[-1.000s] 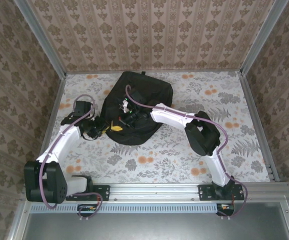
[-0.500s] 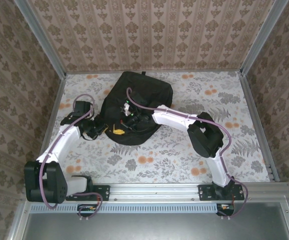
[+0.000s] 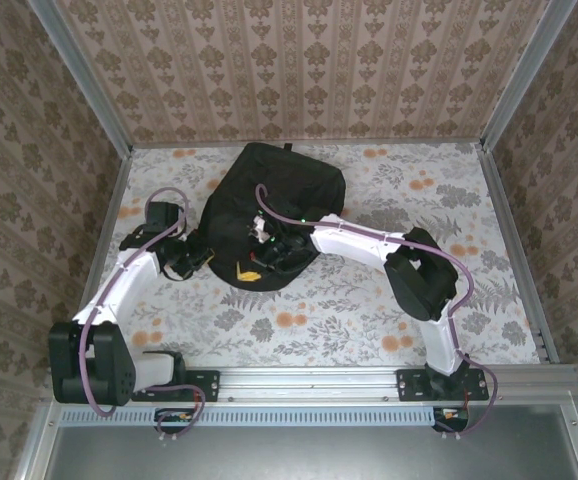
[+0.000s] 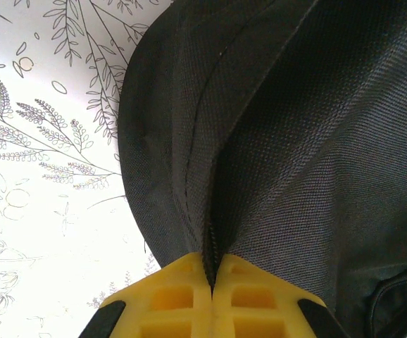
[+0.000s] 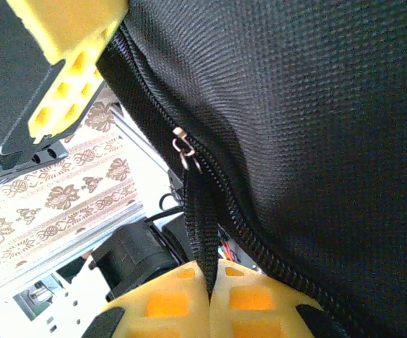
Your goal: Pack the student bag
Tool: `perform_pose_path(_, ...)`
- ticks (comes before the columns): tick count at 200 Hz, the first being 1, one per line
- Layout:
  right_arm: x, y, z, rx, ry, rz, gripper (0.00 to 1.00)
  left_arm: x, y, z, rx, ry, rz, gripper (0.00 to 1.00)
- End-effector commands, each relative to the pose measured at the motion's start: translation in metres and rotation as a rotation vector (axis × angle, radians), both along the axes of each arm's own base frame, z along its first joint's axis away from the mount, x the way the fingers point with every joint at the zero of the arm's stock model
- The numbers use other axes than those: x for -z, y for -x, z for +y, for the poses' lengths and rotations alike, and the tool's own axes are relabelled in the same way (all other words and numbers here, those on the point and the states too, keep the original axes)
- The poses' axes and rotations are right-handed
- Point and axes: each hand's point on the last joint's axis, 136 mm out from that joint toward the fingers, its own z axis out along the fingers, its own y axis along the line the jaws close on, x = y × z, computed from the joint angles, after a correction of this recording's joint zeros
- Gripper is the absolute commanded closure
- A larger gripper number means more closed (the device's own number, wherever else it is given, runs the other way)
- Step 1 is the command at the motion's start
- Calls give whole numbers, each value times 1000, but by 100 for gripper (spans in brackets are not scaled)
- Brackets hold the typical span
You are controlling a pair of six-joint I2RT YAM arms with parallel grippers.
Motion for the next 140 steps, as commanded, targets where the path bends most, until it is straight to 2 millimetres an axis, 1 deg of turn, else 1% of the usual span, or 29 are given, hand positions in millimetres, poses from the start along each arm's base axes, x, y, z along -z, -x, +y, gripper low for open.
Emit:
perform_pose_path(1,-11,3,-17,-3,9,-5,100,2,0,20,-30,-82,9,100)
perform_pose_path(44,-10,-2,-30,9,26,-22,100,-2,0,26,-42,-102,-2,100)
perform_pose_path(77,-9,-3,-38,6,31,-31,100,-11,-3,31,-36,-134,-29,100)
perform_pose_path(118,-11,-3,-37,9,15,-31,100,-17,-10,38,-42,-174,-33,100)
perform_pose_path(140,-13,-8,-34,9,10,-34,100,-27,-19,46,-54,-222,-55,100)
